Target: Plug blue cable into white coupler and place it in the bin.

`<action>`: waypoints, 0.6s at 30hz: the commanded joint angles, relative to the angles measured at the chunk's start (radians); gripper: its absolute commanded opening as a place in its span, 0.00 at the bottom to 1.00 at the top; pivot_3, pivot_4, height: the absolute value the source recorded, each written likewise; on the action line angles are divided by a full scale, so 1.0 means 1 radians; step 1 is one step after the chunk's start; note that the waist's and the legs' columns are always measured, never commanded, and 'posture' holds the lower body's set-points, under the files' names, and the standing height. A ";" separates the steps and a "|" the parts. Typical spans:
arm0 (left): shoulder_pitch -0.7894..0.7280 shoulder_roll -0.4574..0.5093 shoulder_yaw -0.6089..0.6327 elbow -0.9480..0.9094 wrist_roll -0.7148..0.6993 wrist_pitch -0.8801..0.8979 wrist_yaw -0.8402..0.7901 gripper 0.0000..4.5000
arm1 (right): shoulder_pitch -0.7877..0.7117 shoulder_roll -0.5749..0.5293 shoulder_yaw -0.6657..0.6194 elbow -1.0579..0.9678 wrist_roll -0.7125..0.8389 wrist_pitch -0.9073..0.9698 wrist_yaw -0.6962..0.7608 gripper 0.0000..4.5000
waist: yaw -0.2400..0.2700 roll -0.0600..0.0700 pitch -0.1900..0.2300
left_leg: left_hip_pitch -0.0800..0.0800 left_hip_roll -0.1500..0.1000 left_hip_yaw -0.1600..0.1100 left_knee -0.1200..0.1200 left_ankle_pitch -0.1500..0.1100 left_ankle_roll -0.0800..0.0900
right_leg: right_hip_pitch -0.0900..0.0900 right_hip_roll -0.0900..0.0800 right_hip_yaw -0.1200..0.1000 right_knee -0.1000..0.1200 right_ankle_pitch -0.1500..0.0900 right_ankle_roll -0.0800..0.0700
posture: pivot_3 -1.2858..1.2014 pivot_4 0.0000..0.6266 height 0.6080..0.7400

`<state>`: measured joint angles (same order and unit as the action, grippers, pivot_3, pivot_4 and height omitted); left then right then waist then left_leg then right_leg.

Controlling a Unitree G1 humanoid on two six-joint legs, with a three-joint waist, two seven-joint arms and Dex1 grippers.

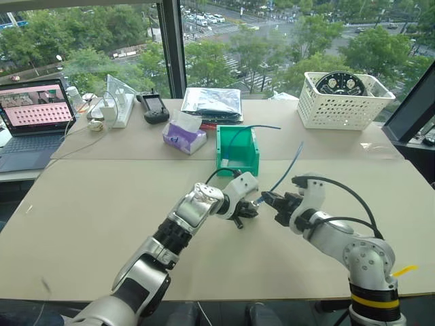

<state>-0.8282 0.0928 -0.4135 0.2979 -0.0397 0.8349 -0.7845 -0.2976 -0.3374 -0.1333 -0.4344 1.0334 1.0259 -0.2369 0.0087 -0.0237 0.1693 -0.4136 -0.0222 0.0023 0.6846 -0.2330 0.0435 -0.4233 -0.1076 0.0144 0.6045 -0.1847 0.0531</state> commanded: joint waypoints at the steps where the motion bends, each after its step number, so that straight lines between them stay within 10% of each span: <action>1: -0.029 -0.023 0.004 0.004 -0.002 0.023 0.027 0.15 | -0.016 0.014 0.029 -0.049 0.001 0.034 -0.001 0.00 | 0.000 0.000 0.000 | 0.000 0.000 0.000 0.000 0.000 0.000 | 0.000 0.000 0.000 0.001 0.000 0.000 | 0.52 0.24 0.96; 18: -0.047 -0.034 0.015 -0.016 -0.014 0.060 0.037 0.15 | 0.018 0.090 0.067 -0.014 -0.102 0.055 0.054 0.00 | -0.003 0.000 -0.001 | 0.004 0.000 0.000 0.000 0.000 0.000 | 0.001 0.000 0.001 0.004 -0.002 0.002 | 0.52 0.24 0.96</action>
<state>-0.8513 0.0735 -0.4037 0.3099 -0.0426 0.8962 -0.7578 -0.3022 -0.2576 -0.1202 -0.4627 0.9313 1.0534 -0.2140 0.0056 -0.0240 0.1686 -0.4095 -0.0222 0.0026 0.6851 -0.2326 0.0431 -0.4220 -0.1075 0.0154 0.6085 -0.1864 0.0550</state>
